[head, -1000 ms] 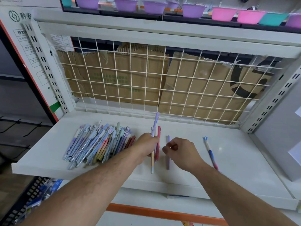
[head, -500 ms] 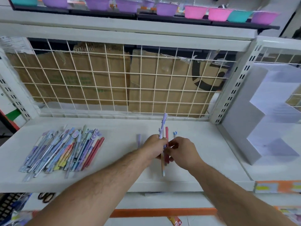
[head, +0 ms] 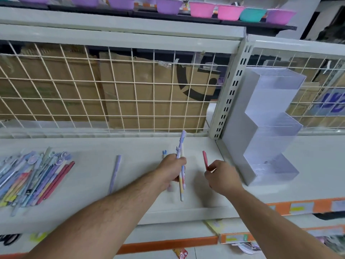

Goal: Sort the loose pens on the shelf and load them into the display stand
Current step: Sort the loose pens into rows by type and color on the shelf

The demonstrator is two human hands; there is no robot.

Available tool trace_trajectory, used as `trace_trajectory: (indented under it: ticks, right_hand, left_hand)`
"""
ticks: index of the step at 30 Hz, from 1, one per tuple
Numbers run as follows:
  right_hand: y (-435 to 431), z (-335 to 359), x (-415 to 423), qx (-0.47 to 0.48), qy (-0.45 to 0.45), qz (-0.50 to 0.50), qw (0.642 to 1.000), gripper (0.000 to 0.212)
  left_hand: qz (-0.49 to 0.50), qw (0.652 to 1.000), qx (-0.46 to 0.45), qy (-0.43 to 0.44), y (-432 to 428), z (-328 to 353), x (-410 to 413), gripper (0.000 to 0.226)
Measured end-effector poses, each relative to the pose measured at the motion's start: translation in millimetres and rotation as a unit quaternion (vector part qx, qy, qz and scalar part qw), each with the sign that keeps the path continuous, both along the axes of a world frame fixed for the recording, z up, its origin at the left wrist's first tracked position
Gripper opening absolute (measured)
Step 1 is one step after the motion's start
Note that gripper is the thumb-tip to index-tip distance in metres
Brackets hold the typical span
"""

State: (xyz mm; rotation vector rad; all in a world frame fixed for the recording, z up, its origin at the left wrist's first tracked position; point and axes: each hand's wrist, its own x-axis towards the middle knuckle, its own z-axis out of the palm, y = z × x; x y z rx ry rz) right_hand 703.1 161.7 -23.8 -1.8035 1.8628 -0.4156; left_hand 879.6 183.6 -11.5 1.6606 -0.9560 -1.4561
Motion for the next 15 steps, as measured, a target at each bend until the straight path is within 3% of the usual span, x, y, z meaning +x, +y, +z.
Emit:
trace_trajectory:
  ticks: [7, 15]
  right_hand:
    - [-27, -7, -30, -0.004, 0.11, -0.004, 0.994, 0.019]
    - [-39, -13, -33, -0.024, 0.155, -0.005, 0.988, 0.027]
  left_hand:
    - [0.016, 1.0, 0.014, -0.005, -10, 3, -22, 0.02]
    - [0.021, 1.0, 0.016, 0.004, -20, -1, -25, 0.018]
